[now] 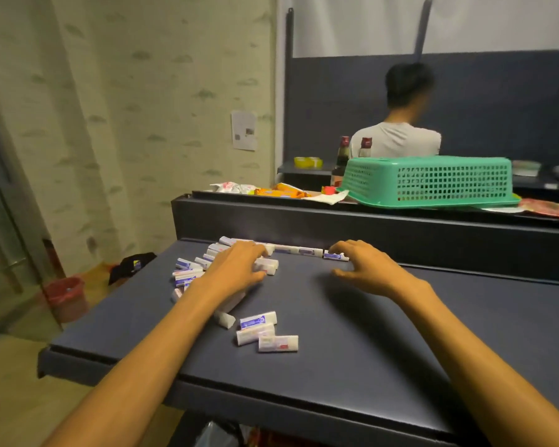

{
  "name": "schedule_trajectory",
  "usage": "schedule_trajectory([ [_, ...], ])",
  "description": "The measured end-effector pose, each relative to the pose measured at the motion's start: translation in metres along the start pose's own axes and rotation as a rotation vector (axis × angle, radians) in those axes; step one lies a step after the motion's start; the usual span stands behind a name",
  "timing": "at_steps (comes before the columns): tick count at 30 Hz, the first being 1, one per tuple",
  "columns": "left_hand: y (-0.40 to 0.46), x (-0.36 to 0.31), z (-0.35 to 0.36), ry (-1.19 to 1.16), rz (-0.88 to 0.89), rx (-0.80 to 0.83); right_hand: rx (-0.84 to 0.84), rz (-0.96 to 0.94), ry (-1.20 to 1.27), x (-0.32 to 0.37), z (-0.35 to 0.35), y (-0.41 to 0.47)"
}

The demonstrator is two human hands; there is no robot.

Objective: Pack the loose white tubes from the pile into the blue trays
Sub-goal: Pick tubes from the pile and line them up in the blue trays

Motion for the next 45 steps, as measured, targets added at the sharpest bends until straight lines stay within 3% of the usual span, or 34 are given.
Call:
schedule_trajectory([
  [12,0.039,0.004,0.021,0.013,0.07,0.091,-0.001,0.128,-0.029,-0.031,0.001,0.007],
  [23,0.046,-0.026,0.007,-0.176,0.15,-0.018,0.032,0.073,-0.056,-0.055,0.021,0.031],
  [28,0.049,-0.033,0.013,-0.283,0.148,0.019,-0.013,0.055,-0.035,-0.063,0.029,0.036],
  [33,0.048,-0.036,0.014,-0.244,0.151,0.025,0.007,0.053,0.013,-0.065,0.034,0.036],
  [37,0.043,-0.037,0.013,-0.408,0.161,0.047,0.018,0.063,0.05,-0.064,0.033,0.032],
  [41,0.036,-0.037,0.008,-0.594,0.14,0.073,-0.088,0.087,0.148,-0.06,0.024,0.03],
  [45,0.032,-0.037,0.008,-0.6,0.168,0.072,-0.187,0.152,0.334,-0.061,0.013,0.02],
])
Point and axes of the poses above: each hand's wrist, its own y-axis towards the middle knuckle, its own z-axis out of the palm, x = y × z, the point moved 1 cm from there along y, towards the middle knuckle, and after that the axes turned 10 degrees about -z, right-handed, at the moved point
